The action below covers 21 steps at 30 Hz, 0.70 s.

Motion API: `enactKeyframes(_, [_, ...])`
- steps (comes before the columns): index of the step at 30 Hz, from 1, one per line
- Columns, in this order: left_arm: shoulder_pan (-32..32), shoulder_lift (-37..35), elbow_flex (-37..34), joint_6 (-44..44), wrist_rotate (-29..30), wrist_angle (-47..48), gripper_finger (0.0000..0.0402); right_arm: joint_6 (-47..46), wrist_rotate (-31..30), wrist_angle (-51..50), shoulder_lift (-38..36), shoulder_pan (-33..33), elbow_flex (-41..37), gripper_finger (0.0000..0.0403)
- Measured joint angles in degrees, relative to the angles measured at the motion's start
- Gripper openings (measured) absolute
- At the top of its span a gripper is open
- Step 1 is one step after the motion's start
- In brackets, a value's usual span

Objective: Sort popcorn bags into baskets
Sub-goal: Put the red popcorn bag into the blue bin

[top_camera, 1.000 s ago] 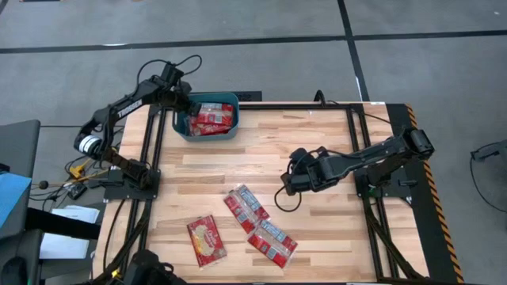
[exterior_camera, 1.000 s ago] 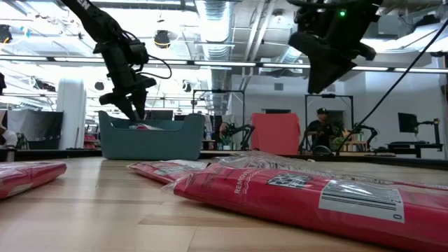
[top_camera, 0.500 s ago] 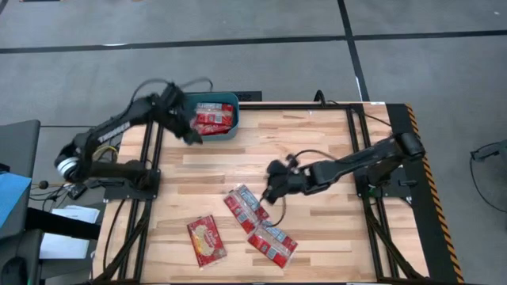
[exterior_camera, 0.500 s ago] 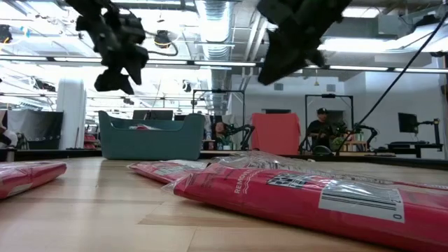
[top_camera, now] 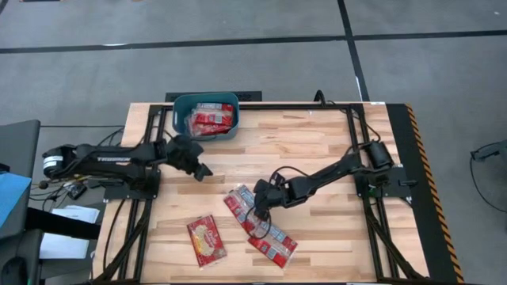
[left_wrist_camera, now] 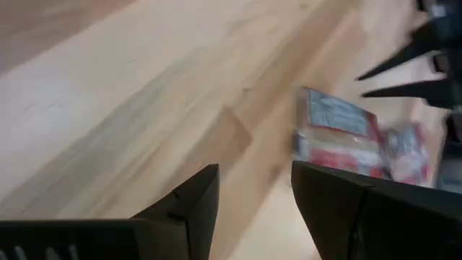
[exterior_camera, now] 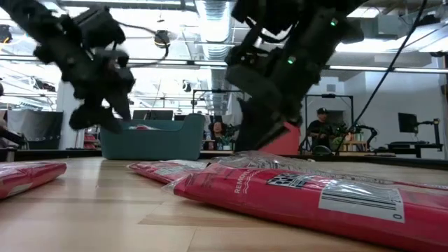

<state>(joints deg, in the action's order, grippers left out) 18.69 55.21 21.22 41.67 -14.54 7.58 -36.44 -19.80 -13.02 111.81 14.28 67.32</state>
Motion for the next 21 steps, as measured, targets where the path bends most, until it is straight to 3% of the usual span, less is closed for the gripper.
enactKeyframes(5, [-1.6,3.4,-4.8,5.2,0.5,-9.2,0.0163,-0.6,0.4,-0.1,1.0,-0.1,0.5,0.0107])
enactKeyframes(12, [-3.8,7.9,-4.8,5.6,0.8,-12.6,0.0168,3.0,0.4,2.6,-1.0,0.0,0.6,0.0107])
enactKeyframes(21, [-6.3,16.1,-4.9,8.8,-1.9,-18.9,0.0265,5.4,4.0,6.8,-0.7,1.1,0.7,0.0107])
